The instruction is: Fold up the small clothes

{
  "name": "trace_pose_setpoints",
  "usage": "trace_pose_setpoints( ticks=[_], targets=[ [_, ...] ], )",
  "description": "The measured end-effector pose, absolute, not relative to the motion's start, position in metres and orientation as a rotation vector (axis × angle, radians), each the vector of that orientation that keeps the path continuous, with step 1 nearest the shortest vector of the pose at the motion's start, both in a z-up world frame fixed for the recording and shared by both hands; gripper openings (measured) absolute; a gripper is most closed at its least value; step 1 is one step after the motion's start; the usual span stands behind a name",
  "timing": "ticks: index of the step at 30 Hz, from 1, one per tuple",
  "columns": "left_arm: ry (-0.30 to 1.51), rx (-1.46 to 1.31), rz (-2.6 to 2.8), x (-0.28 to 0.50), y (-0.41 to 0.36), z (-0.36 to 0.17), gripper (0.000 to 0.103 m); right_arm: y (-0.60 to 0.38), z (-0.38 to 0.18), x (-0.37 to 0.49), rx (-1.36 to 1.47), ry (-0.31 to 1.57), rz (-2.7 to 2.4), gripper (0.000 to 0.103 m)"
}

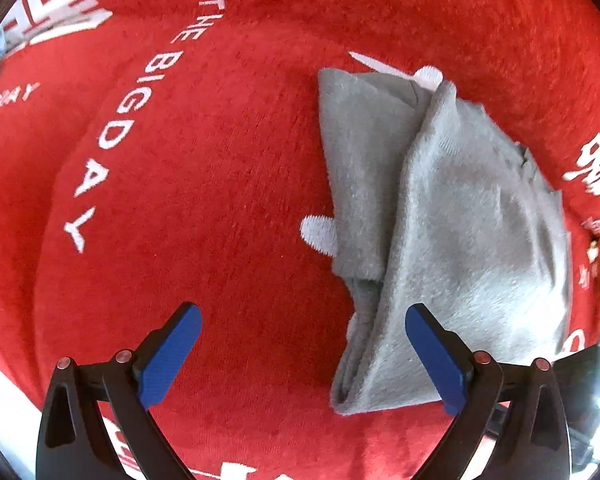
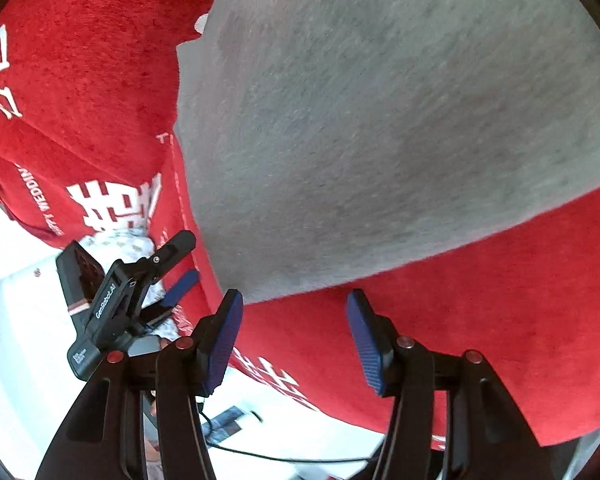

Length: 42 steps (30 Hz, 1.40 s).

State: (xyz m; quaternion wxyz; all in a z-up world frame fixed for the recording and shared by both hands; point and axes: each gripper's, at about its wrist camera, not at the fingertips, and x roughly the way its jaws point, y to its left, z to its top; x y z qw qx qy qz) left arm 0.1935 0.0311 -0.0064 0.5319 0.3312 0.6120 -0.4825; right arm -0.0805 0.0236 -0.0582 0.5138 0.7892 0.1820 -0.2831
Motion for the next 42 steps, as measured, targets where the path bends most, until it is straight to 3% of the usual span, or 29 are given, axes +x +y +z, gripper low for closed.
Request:
trace_pose_setpoints(
  ticks=[6,14,15,16,18,30,35,39,41,42],
  targets=[
    [1.532,0.731,-1.227,0.203,0.024,-0.009,0.103,0.025,-0.068,-0.068,1.960,0.270,-0.705,0.058],
    [1.762,0.559,-1.318,0.210,0.016,-0.015,0.103,0.025,-0.080,-0.060,2.089,0.011,-0.720,0.063],
    [1.789,0.540,-1.328,0.210,0.015,-0.017,0.103,0.025,-0.080,-0.061,2.100,-0.007,-0.719,0.057],
    [1.809,0.528,-1.335,0.209,0.014,-0.018,0.103,0.025,-0.081,-0.062,2.107,-0.030,-0.715,0.033],
    [1.865,0.496,-1.357,0.208,0.014,-0.021,0.103,0.023,-0.080,-0.064,2.110,-0.036,-0.711,0.009],
    [2.077,0.376,-1.535,0.157,-0.037,-0.032,0.103,-0.013,-0.028,-0.080,1.949,-0.093,-0.581,0.009],
    [2.055,0.422,-1.565,0.124,-0.060,-0.035,0.103,-0.017,-0.023,-0.075,1.921,0.023,-0.548,0.009],
    [1.988,0.522,-1.549,0.108,-0.063,-0.039,0.103,-0.013,-0.015,-0.082,1.881,0.290,-0.516,0.014],
    [1.956,0.560,-1.541,0.104,-0.061,-0.041,0.102,-0.011,-0.009,-0.092,1.848,0.429,-0.522,0.025],
    [1.946,0.569,-1.537,0.103,-0.061,-0.042,0.101,-0.011,-0.006,-0.098,1.832,0.478,-0.538,0.049]
  ],
)
